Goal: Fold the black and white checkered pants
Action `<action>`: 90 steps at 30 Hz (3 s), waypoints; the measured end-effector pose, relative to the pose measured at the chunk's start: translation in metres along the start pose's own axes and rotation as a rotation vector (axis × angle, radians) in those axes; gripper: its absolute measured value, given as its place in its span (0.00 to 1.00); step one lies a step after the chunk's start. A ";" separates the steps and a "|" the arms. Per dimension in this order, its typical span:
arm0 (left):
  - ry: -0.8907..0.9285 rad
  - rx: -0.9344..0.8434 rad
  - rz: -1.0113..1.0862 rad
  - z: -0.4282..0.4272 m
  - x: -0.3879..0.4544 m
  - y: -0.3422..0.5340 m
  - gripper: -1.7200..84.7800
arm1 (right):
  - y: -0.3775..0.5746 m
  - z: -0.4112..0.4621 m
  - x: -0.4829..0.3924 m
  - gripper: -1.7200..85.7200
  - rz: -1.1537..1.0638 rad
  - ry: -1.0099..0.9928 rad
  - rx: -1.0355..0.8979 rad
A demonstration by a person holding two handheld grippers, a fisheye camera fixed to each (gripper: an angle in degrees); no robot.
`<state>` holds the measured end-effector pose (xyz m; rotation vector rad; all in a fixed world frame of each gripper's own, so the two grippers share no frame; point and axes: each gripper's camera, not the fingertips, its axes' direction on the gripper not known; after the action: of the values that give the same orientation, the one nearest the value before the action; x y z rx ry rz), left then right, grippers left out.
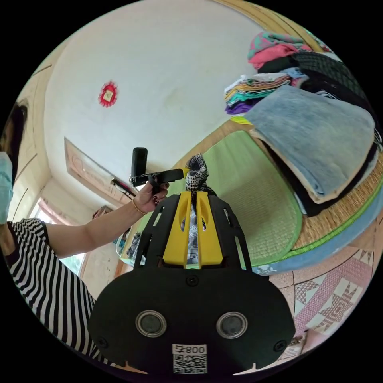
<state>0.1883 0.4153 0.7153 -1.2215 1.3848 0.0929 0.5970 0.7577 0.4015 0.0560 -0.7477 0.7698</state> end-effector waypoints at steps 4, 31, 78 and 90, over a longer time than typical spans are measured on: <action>0.004 0.022 -0.064 -0.046 -0.010 0.051 0.06 | 0.009 0.046 -0.033 0.05 -0.102 -0.042 -0.120; -0.011 0.115 -0.361 -0.271 -0.019 0.281 0.06 | 0.053 0.290 -0.134 0.05 -0.271 -0.216 -0.577; -0.389 -0.011 -0.595 -0.353 0.185 0.457 0.02 | 0.016 0.509 -0.220 0.02 -0.524 0.054 -0.846; -0.405 -0.005 -0.630 -0.351 0.209 0.474 0.02 | 0.028 0.408 -0.160 0.02 -0.300 0.011 -0.855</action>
<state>-0.3127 0.2625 0.3733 -1.4944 0.6150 -0.0940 0.2608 0.5549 0.5987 -0.5944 -0.9793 0.1231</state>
